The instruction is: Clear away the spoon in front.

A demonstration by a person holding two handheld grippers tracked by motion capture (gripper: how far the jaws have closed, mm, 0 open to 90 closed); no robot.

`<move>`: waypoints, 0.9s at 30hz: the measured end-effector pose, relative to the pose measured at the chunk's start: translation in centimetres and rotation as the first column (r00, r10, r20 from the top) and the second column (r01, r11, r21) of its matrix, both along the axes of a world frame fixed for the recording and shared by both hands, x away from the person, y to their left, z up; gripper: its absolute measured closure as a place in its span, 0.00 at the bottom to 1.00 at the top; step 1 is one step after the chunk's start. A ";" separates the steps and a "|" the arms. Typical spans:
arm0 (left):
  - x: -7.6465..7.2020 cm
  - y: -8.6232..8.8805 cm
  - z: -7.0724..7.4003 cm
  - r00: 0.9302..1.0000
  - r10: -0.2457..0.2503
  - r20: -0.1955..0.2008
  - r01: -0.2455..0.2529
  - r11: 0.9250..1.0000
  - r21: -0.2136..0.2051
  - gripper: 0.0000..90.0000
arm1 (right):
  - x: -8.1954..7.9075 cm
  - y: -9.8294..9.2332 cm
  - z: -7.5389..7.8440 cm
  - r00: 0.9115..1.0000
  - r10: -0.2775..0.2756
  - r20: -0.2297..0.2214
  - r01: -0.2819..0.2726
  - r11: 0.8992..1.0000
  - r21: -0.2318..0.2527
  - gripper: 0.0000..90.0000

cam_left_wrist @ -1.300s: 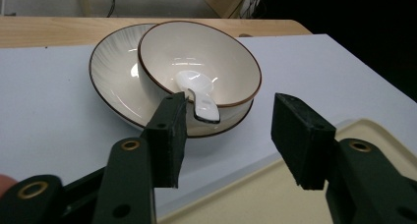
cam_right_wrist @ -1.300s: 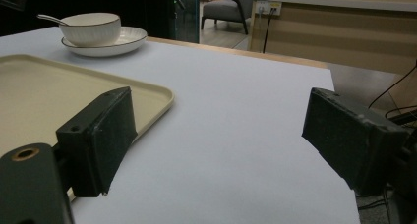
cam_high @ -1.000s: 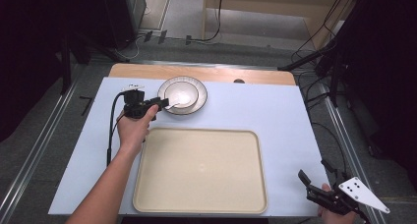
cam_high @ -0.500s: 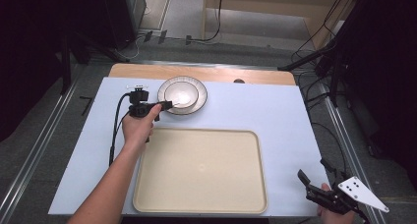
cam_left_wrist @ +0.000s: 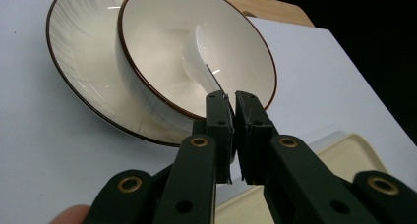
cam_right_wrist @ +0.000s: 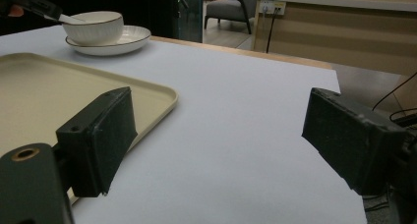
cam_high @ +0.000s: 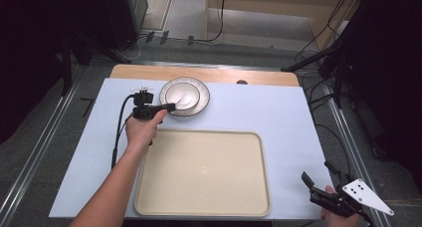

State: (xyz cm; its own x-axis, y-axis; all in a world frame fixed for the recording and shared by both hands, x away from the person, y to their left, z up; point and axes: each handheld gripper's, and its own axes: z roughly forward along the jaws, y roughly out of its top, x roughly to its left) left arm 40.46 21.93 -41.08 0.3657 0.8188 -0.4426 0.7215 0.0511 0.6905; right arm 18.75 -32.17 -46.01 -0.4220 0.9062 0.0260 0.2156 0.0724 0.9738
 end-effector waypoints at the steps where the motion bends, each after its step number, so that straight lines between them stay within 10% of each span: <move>1: 0.0 -0.2 0.0 1.000 0.002 0.001 -0.002 1.000 0.009 0.95 | 0.0 0.0 0.0 1.000 -0.001 0.002 0.001 1.000 -0.001 0.15; 14: -0.1 -1.0 0.1 1.000 -0.012 0.020 0.010 0.997 0.079 0.96 | 0.0 -0.1 0.0 1.000 -0.003 0.000 0.003 1.000 0.004 0.15; 27: -1.5 -0.7 2.0 0.993 0.002 0.121 -0.008 0.999 0.041 0.97 | 0.0 -0.2 0.0 1.000 -0.010 0.005 0.010 1.000 0.008 0.15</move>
State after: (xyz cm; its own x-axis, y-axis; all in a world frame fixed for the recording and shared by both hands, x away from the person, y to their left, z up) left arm 38.98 21.22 -39.10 0.4101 0.8376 -0.3610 0.6327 0.0238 0.7741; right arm 18.72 -32.40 -45.97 -0.4134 0.9100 0.0311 0.2115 0.0628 0.9754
